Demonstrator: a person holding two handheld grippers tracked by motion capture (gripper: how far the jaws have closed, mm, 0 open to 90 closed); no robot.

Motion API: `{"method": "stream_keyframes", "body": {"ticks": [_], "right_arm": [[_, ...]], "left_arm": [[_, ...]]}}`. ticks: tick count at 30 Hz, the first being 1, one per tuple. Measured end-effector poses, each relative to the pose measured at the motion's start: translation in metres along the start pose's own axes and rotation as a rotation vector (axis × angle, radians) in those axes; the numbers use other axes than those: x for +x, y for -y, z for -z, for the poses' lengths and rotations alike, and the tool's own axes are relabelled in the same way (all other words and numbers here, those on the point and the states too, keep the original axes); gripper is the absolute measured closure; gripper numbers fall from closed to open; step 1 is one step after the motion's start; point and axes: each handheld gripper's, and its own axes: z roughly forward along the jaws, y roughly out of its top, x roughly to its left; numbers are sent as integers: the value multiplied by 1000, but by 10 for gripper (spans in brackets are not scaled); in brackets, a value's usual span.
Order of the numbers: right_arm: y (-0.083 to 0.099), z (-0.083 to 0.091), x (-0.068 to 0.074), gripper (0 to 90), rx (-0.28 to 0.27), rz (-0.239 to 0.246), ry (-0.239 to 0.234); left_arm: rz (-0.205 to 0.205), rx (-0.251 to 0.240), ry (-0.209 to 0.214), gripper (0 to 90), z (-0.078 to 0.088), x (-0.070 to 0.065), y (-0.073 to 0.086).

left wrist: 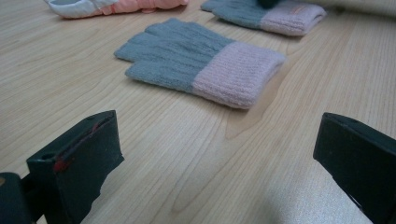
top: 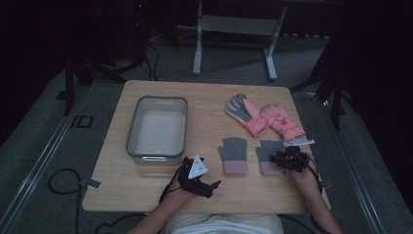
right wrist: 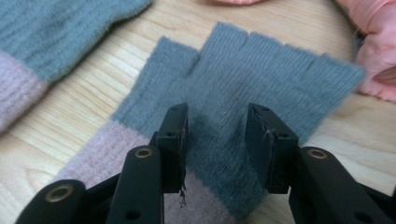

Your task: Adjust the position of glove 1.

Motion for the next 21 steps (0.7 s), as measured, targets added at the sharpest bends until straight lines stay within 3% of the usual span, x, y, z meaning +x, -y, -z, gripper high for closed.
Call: {"method": "stream_keyframes", "body": {"ticks": [3,6,13,16,21], "right_arm": [[1,-1,-1,602,-6,-1,-3],[0,-2,2,635,2,17,22],[-3,-2,8,813,25,6,62],[-4,-2,11,835,26,0,78],[-7,2,10,849,8,-27,61]], "left_arm": [[-2,1,-1,3,0,0,0],[-1,-1,-1,3,0,0,0],[1,1,2,4,0,0,0],[4,0,2,3,0,0,0],[6,0,2,3,0,1,0]]}}
